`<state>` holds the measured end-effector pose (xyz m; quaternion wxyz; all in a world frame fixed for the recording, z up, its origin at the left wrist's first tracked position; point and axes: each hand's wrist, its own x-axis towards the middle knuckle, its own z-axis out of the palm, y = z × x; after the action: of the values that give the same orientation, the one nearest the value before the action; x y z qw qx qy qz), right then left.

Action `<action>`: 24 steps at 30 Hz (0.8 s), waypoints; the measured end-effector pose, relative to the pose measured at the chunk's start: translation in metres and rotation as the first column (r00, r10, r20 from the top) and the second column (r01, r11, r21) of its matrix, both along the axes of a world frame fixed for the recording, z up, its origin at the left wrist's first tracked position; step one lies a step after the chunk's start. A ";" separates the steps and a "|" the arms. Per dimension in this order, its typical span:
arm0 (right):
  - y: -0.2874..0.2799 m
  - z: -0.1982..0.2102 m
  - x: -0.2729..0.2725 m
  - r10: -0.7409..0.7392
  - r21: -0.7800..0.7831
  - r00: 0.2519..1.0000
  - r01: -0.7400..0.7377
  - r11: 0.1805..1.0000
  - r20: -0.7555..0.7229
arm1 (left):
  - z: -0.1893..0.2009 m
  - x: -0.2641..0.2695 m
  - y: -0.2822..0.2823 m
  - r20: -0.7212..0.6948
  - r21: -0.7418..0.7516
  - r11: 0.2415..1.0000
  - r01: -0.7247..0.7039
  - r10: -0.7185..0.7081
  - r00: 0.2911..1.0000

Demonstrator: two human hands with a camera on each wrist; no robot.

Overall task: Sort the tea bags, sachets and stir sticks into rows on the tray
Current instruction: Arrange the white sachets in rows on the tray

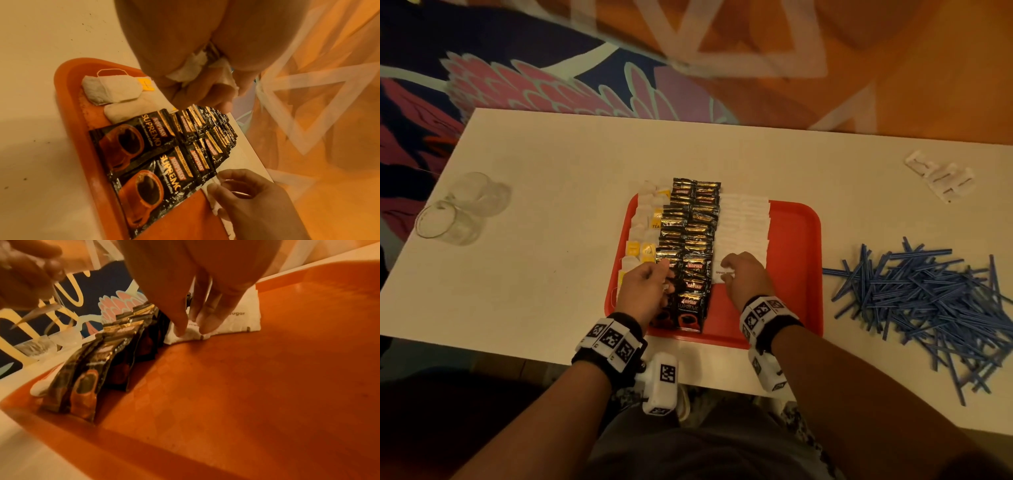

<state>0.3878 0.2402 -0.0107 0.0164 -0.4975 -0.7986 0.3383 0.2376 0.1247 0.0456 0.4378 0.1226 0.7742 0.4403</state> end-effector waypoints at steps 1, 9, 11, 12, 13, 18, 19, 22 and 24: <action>0.001 0.004 0.002 -0.013 -0.005 1.000 0.013 1.000 -0.015 | 0.003 0.002 0.003 0.038 -0.008 1.000 0.009 -0.009 0.999; 0.005 0.057 0.014 -0.210 -0.256 0.900 0.115 0.960 -0.382 | 0.027 0.028 0.037 0.352 0.114 0.993 -0.005 -0.036 0.935; 0.008 0.072 0.019 -0.164 -0.304 0.878 0.022 0.953 -0.450 | 0.035 0.037 0.046 0.364 0.144 0.989 0.034 -0.085 0.927; 0.010 0.079 0.023 -0.141 -0.305 0.868 -0.013 0.952 -0.476 | 0.038 0.041 0.049 0.358 0.152 0.986 0.065 -0.116 0.927; 0.011 0.086 0.027 -0.129 -0.305 0.861 -0.032 0.952 -0.492 | 0.043 0.046 0.053 0.349 0.157 0.983 0.098 -0.148 0.925; 0.021 0.109 0.046 -0.085 -0.303 0.866 -0.079 0.950 -0.493 | 0.062 0.067 0.066 0.349 0.196 0.953 0.229 -0.286 0.892; 0.022 0.112 0.049 -0.073 -0.289 0.870 -0.082 0.954 -0.488 | 0.064 0.070 0.068 0.360 0.211 0.948 0.236 -0.300 0.883; 0.024 0.119 0.056 -0.093 -0.282 0.871 -0.054 0.958 -0.483 | 0.065 0.075 0.072 0.395 0.248 0.940 0.234 -0.318 0.862; 0.024 0.125 0.059 -0.163 -0.293 0.847 0.009 0.956 -0.506 | 0.066 0.077 0.074 0.429 0.286 0.933 0.221 -0.330 0.841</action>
<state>0.4472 0.2646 0.1139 0.1785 -0.4190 -0.6843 0.5695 0.3151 0.1987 0.1120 0.6544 0.1717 0.5641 0.4734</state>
